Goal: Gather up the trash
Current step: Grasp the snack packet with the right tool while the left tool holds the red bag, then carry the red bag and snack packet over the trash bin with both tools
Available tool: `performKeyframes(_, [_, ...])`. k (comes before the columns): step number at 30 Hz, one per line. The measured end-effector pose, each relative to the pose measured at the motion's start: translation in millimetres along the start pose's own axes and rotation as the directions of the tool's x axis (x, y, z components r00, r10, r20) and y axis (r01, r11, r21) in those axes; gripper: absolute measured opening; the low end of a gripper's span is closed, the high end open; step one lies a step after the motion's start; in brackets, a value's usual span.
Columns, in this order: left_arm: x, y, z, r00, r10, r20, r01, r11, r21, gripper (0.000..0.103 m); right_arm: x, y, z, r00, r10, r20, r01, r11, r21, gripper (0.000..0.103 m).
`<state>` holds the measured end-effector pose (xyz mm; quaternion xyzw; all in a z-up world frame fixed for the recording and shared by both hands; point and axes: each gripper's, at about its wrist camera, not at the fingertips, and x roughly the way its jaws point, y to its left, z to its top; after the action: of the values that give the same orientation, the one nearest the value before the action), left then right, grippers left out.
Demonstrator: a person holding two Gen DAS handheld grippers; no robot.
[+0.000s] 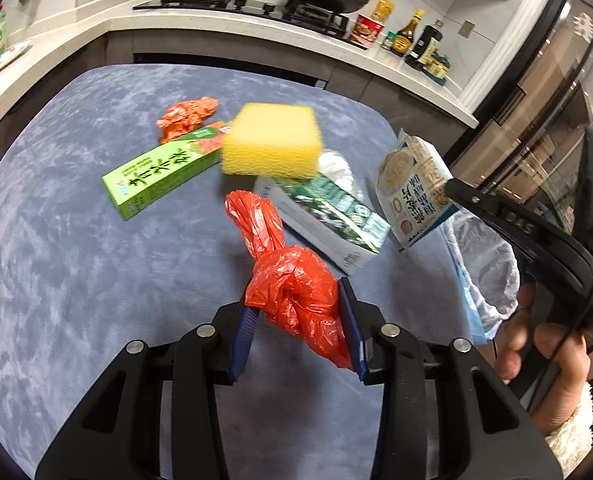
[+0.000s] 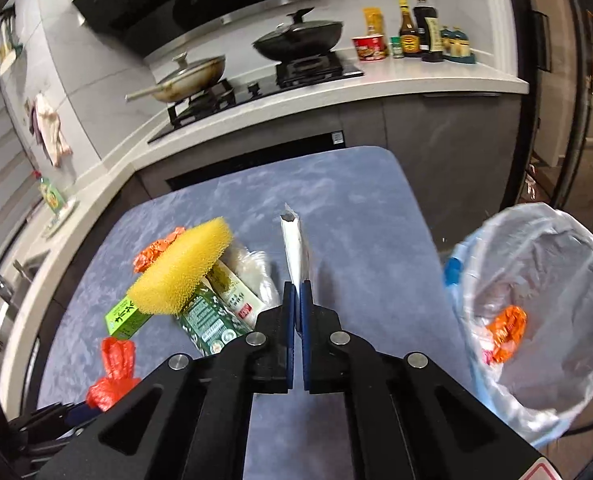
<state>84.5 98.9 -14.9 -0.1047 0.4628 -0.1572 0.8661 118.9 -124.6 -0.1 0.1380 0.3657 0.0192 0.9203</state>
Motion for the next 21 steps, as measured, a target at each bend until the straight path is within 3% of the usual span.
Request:
performKeyframes(10, [-2.1,-53.4,-7.6,0.998,-0.069,-0.009,0.069,0.993,0.092,0.038,-65.3,-49.4,-15.6,0.997,-0.041,0.061,0.038,0.998,0.053,0.003])
performKeyframes(21, [14.3,-119.9,-12.7,0.99,-0.131,-0.054,0.139,0.97,0.197,0.038,-99.1,-144.7,-23.4,0.98,-0.179,0.089,0.161,0.97,0.183,0.003])
